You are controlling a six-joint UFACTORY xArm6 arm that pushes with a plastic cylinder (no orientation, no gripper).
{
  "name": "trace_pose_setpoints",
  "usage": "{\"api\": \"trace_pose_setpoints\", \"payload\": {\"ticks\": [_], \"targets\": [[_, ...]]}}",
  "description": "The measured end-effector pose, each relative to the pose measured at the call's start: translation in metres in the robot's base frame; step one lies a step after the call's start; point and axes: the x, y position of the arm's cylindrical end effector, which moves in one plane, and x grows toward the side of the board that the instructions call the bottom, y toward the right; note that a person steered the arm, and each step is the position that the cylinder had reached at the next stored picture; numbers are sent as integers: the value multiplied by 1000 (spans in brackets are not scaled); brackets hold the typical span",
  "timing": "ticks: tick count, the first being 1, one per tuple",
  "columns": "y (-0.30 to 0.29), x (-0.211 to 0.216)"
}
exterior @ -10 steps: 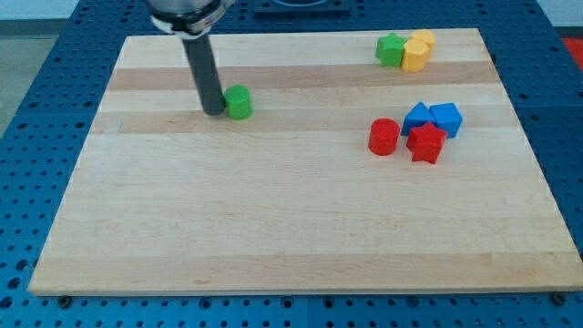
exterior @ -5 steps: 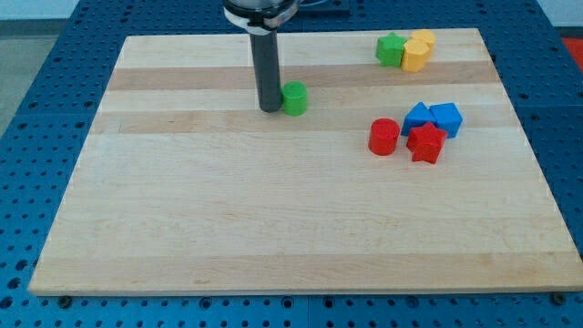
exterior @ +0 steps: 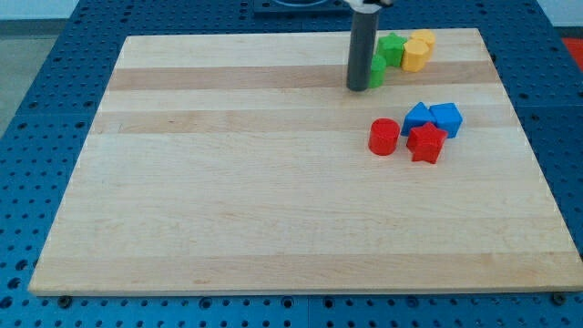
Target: Push the green circle into the green star
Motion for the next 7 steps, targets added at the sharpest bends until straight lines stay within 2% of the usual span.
{"api": "trace_pose_setpoints", "payload": {"ticks": [4,6,7], "targets": [[47,-30],[23,4],[42,5]]}}
